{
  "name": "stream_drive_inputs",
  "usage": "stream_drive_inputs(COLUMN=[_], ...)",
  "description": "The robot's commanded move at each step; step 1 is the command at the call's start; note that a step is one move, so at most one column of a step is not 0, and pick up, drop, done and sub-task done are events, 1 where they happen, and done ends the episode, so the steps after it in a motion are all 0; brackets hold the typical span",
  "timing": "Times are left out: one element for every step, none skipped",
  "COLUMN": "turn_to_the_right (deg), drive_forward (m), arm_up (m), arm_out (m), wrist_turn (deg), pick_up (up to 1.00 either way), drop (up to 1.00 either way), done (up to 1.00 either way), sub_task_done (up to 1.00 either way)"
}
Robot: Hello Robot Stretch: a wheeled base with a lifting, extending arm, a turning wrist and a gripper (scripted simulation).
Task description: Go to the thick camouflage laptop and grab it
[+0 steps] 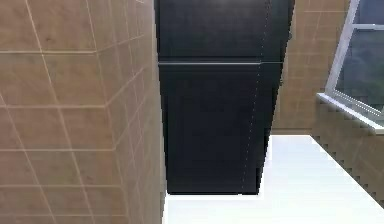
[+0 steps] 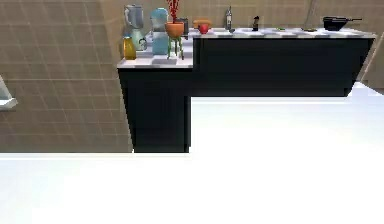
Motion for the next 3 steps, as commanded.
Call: stream_drive_inputs(turn_to_the_right=[-45.0, -45.0, -45.0], drive_forward=[0.00, 0.00, 0.00], arm_up=[0.00, 0.00, 0.00], arm_out=[0.00, 0.00, 0.00], wrist_turn=[0.0, 0.0, 0.0], pick_up=[0.00, 0.00, 0.00], drop=[0.00, 0.00, 0.00], done=[0.00, 0.00, 0.00], sub_task_done=[0.00, 0.00, 0.00])
